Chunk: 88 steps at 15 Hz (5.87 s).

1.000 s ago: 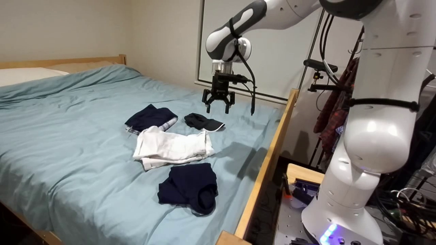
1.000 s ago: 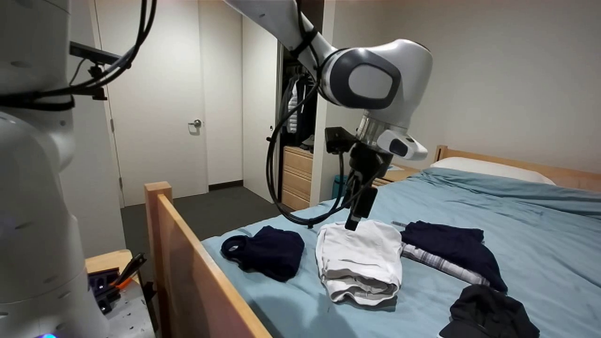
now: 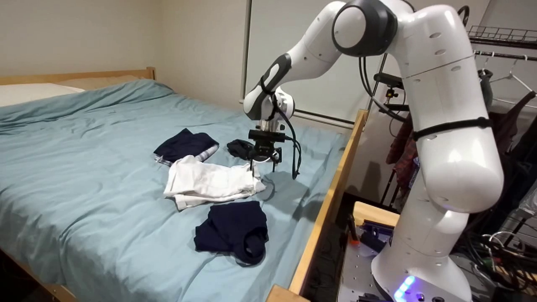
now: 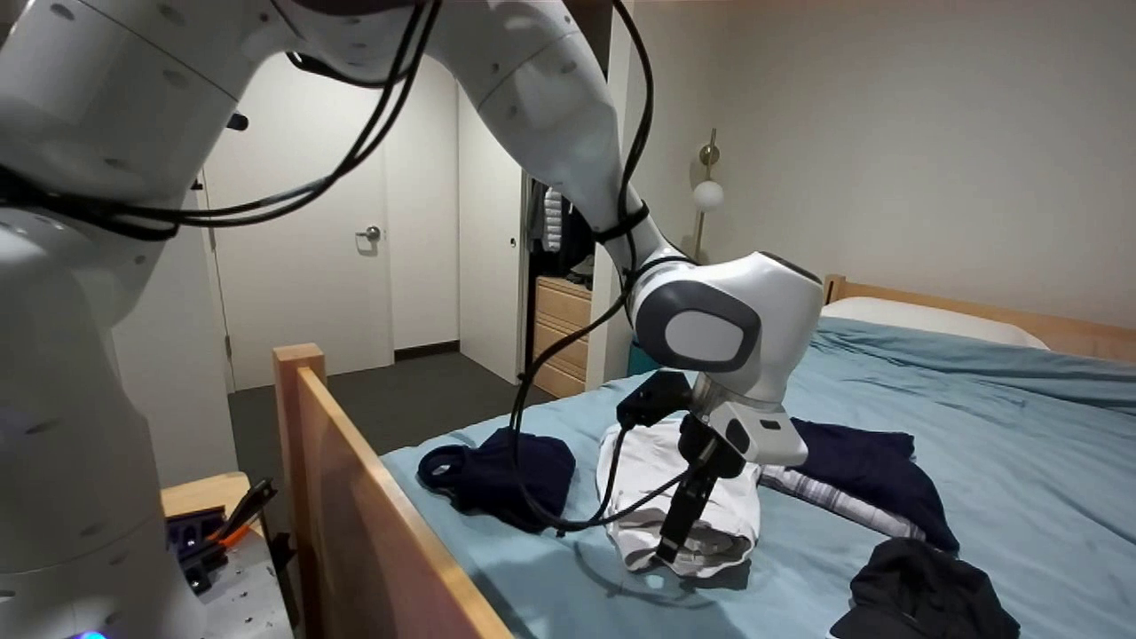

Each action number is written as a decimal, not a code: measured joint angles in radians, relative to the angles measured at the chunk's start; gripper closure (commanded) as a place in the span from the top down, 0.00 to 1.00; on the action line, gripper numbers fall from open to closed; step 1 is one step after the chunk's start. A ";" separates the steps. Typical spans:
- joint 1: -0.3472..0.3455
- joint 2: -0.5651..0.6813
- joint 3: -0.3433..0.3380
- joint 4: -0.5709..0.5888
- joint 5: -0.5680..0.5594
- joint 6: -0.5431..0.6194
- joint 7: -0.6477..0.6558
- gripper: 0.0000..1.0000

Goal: Fold the white object once

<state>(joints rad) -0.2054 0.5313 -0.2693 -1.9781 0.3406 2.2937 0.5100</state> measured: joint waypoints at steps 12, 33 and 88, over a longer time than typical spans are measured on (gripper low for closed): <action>-0.014 0.099 0.040 0.131 0.042 0.050 0.001 1.00; -0.037 0.130 0.052 0.147 0.043 -0.021 -0.020 1.00; -0.057 0.287 0.023 0.400 -0.014 -0.275 0.090 0.37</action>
<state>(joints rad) -0.2624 0.8178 -0.2464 -1.5778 0.3264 2.0189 0.6002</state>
